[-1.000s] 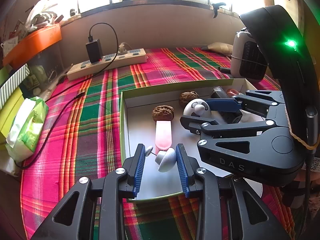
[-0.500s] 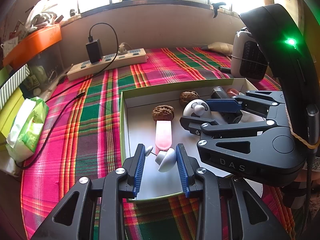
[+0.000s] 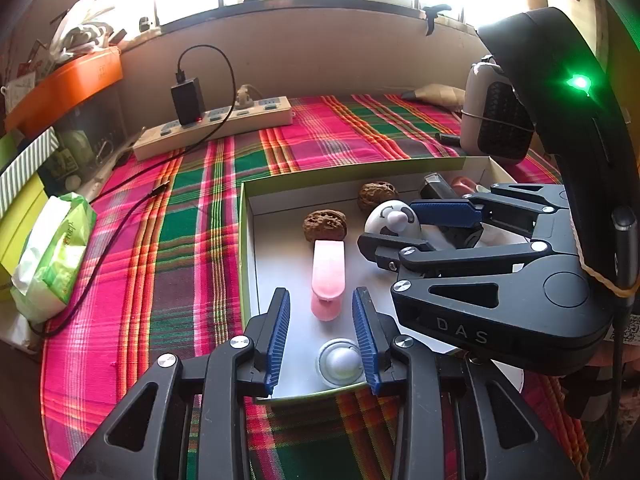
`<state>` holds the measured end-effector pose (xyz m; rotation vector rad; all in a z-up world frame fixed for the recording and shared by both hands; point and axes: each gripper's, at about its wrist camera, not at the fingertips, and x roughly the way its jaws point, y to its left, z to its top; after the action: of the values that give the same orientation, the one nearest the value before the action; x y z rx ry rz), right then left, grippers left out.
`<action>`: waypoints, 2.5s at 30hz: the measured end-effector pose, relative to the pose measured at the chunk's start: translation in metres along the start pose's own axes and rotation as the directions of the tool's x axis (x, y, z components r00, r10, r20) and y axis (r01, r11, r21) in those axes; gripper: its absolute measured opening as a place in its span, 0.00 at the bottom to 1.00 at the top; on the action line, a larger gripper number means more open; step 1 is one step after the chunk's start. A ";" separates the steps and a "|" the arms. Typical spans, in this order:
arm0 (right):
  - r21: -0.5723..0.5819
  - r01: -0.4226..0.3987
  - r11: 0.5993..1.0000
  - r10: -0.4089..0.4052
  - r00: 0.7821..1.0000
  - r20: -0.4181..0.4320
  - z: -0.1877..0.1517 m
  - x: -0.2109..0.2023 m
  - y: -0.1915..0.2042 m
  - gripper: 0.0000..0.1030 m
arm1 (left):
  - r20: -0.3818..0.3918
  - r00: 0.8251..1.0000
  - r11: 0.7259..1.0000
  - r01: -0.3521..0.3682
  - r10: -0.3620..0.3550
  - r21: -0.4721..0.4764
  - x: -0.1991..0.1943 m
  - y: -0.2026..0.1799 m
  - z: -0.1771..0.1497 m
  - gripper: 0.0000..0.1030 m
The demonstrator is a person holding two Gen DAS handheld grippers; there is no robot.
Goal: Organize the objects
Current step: 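Lower and release the mushroom with the left gripper while the right lowers and releases the panda gadget, then withdraw both grippers from the tray toward the round container and cable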
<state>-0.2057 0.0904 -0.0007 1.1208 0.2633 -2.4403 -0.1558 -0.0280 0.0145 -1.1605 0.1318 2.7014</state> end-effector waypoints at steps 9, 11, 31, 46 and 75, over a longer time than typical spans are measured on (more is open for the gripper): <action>0.012 -0.004 1.000 0.004 1.000 -0.003 0.000 -0.001 0.001 0.51 | -0.001 1.000 1.000 0.002 -0.002 0.001 0.000 -0.002 -0.001 0.31; 0.013 -0.006 1.000 0.006 1.000 -0.003 0.000 -0.001 0.001 0.51 | -0.001 1.000 1.000 0.002 -0.002 0.001 -0.001 -0.001 -0.001 0.31; 0.045 -0.010 0.999 0.010 1.000 0.012 -0.001 -0.008 -0.002 0.58 | -0.005 1.000 1.000 -0.001 0.001 -0.003 -0.005 -0.005 -0.003 0.32; 0.064 0.003 0.998 -0.005 1.000 0.026 -0.008 -0.020 0.000 0.58 | 0.007 1.000 1.000 -0.007 0.007 -0.023 -0.015 0.000 -0.007 0.32; 0.143 0.004 0.990 -0.021 0.993 0.118 -0.043 -0.083 0.007 0.58 | 0.061 0.998 0.998 0.010 -0.007 -0.057 -0.057 -0.006 -0.027 0.32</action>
<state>-0.1259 0.1254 0.0340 1.0285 0.0593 -2.5592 -0.0975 -0.0342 0.0372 -1.0904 0.0401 2.7464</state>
